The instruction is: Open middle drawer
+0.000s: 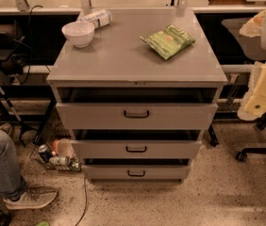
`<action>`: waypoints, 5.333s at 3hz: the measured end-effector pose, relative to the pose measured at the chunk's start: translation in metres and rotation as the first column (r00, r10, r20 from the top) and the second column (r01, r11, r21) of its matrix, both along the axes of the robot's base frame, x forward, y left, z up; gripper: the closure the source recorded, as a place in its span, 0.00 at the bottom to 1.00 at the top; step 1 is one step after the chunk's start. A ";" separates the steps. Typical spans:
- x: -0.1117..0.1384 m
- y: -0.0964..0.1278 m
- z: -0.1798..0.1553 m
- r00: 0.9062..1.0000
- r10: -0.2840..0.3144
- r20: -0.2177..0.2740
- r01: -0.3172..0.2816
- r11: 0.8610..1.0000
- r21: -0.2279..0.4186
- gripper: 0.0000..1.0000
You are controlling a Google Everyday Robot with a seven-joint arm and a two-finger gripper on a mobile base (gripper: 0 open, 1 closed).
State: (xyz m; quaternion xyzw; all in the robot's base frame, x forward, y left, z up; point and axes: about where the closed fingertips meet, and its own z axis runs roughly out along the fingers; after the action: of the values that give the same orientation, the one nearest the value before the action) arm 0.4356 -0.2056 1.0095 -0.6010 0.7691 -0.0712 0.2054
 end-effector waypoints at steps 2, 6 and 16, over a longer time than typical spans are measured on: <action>-0.008 0.001 -0.028 0.999 0.003 -0.044 -0.002 1.000 0.022 0.00; -0.108 0.100 -0.319 0.842 0.244 -0.481 -0.077 0.937 0.340 0.00; 0.057 0.107 -0.531 0.954 0.240 -0.178 -0.165 0.921 0.354 0.00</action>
Offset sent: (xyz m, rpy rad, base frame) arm -0.0367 0.0027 -0.1331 0.1075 0.2252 0.0126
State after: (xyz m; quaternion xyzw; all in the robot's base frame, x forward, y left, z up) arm 0.4930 -0.0985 0.4782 -0.6380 0.7212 0.1486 0.2253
